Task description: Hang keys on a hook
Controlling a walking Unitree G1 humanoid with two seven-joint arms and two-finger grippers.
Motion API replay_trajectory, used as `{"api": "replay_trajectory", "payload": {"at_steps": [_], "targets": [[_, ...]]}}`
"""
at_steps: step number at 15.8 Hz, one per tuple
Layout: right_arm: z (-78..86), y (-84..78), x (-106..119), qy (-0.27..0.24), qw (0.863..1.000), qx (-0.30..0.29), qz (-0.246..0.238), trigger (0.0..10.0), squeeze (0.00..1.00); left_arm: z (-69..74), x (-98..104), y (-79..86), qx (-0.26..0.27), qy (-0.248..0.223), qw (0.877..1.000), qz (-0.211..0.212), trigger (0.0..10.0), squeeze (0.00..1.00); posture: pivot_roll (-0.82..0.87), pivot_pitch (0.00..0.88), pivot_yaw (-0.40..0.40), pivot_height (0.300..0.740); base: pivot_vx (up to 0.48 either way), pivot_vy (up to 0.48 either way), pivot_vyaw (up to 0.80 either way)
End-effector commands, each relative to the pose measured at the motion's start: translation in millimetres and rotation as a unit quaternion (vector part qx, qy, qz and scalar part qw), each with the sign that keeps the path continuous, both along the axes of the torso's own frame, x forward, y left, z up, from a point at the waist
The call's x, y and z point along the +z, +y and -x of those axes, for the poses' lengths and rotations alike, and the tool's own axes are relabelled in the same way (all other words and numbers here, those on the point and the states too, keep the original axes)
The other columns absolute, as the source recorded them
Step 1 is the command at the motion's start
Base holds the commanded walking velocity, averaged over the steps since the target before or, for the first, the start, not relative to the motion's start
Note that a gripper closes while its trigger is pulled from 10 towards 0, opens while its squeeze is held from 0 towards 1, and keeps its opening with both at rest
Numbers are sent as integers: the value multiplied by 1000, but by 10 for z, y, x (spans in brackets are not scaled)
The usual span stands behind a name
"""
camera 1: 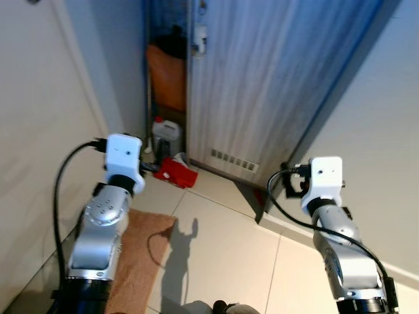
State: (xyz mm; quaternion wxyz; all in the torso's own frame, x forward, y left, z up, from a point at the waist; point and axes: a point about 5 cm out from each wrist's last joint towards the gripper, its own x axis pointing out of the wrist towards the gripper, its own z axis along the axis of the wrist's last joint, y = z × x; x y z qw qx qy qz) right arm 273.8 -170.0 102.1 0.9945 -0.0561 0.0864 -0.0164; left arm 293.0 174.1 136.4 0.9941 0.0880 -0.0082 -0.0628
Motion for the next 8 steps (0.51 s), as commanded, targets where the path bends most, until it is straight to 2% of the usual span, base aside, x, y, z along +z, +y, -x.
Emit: {"api": "replay_trajectory", "payload": {"at_steps": [1, 6, 8], "targets": [[8, -16, 65, -10, 1000, -3, -3, 10000, 1000, 9, 26, -39, -15, -2, 1000, 2, 10000, 1000, -31, 2, -24, 740, 0, 0, -800], [6, -63, 67, -8, 1000, -12, 0, 10000, 1000, 3, 21, -85, -28, -1, 1000, 5, 10000, 1000, -39, 0, -29, 740, 0, 0, -800], [8, -67, 72, -6, 1000, -5, 0, 10000, 1000, -13, 2, -99, -13, -3, 1000, -14, 10000, 1000, -43, 0, -34, 740, 0, 0, -800]]}}
